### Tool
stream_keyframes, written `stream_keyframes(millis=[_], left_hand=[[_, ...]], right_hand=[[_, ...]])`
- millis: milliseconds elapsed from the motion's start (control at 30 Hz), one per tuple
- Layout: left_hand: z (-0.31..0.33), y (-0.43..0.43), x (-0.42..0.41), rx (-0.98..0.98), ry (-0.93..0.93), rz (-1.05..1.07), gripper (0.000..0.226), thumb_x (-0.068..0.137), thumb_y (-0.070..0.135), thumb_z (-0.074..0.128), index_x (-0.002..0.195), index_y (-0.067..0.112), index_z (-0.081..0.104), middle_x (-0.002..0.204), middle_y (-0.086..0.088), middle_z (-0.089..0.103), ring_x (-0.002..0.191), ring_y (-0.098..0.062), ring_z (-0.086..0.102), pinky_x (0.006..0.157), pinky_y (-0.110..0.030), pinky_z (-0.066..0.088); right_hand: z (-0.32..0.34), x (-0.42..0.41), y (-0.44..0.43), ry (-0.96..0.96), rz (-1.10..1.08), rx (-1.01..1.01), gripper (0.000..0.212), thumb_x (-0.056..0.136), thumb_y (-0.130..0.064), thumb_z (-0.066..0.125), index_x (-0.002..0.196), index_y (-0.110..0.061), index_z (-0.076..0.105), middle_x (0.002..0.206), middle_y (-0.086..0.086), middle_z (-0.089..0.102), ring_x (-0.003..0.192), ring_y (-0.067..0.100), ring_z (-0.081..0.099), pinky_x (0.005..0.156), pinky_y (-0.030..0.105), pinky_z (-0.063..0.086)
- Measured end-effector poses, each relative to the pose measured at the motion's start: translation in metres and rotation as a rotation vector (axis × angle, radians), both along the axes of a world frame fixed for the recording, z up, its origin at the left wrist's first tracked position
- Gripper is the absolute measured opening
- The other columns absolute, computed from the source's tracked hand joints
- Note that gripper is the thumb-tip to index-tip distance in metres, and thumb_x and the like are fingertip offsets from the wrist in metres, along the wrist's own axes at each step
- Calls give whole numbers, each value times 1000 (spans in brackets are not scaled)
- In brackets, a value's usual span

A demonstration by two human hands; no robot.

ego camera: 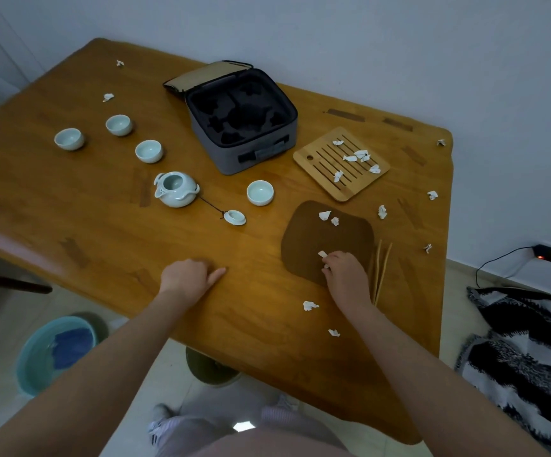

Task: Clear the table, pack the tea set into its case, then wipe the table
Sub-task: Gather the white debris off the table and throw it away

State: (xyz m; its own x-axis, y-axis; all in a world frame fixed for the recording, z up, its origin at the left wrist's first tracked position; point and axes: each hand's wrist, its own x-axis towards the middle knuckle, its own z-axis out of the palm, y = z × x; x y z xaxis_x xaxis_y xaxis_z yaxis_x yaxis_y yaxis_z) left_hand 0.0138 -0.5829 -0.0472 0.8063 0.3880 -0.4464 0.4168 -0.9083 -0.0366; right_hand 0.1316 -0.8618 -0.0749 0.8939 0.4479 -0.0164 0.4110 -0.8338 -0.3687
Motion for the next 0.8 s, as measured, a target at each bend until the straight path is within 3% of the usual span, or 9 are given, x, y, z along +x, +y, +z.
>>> stream_keyframes(millis=[233,400,700,800], left_hand=[[-10,-1,-12,115,-21,-85,45,100,55,21,104,21,51,69,6,53,60,-10,55,49,-22,42],[-15,-6,-19,74,-59,-148,28,105,35,24,119,20,42,74,6,54,65,-14,59,54,-28,50],[-7,-2,-3,-106,-137,-94,26,101,33,37,87,19,53,70,3,54,63,-15,55,54,-26,43],[3,-24,10,-501,-341,242,28,97,25,45,71,16,50,62,1,47,55,-14,42,51,-27,33]], right_hand=[[-4,1,0,-52,8,60,16,92,-2,60,101,-2,72,92,12,69,84,26,63,71,34,52],[-3,-2,-2,-38,-64,151,16,91,-4,61,103,-3,72,91,10,69,84,23,64,72,33,53],[17,-20,0,-3,-80,244,17,92,-8,61,106,-7,72,94,4,68,87,14,62,74,19,45],[33,-26,8,42,-98,349,17,92,-9,61,106,-10,72,94,-1,67,86,6,58,74,15,44]])
